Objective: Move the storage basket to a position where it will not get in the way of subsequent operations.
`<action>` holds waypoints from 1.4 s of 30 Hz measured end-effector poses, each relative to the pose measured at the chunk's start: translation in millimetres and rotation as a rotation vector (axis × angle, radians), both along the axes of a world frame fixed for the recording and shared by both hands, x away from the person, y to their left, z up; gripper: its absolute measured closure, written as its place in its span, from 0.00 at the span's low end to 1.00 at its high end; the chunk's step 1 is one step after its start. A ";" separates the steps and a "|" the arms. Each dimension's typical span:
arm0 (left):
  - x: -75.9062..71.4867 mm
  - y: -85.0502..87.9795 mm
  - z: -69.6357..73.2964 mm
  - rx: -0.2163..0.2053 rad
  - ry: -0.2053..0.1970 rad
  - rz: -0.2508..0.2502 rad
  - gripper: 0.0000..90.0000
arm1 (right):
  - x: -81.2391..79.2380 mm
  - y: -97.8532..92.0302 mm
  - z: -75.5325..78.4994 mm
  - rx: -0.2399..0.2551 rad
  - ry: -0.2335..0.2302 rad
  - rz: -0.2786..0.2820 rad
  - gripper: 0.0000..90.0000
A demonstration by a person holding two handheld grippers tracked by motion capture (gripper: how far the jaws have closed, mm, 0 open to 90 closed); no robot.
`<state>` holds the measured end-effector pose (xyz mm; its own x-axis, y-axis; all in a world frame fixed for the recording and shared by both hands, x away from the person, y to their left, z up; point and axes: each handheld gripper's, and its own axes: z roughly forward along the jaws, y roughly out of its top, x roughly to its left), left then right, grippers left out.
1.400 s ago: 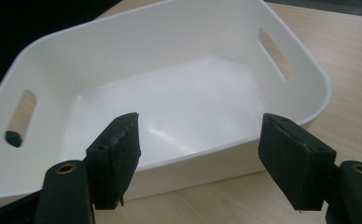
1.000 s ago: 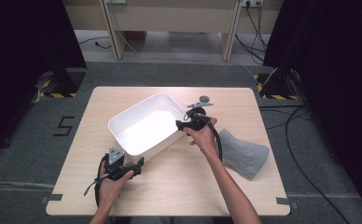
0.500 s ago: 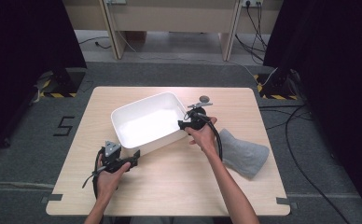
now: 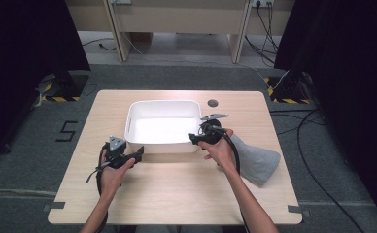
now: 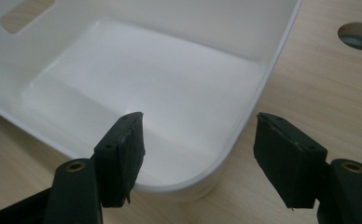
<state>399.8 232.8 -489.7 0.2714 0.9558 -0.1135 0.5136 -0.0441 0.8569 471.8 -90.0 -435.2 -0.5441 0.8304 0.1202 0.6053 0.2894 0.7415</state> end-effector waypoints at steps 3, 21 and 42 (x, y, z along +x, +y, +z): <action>1.6 -0.1 -1.1 -0.002 0.008 -0.002 0.25 | -15.0 -4.8 5.0 0.017 -0.028 0.019 0.36; 22.7 -4.4 -1.1 0.002 0.055 -0.007 0.25 | -10.5 7.4 -24.6 -0.073 0.005 0.016 0.36; 79.5 -10.5 6.8 0.061 0.109 0.035 0.27 | 38.3 18.1 -26.3 -0.017 0.059 -0.078 0.35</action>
<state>479.3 222.3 -482.9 0.2269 0.9705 -0.0814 0.6056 -0.0752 0.7922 510.0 -71.9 -461.5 -0.4701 0.8721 0.1357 0.6691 0.2518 0.6992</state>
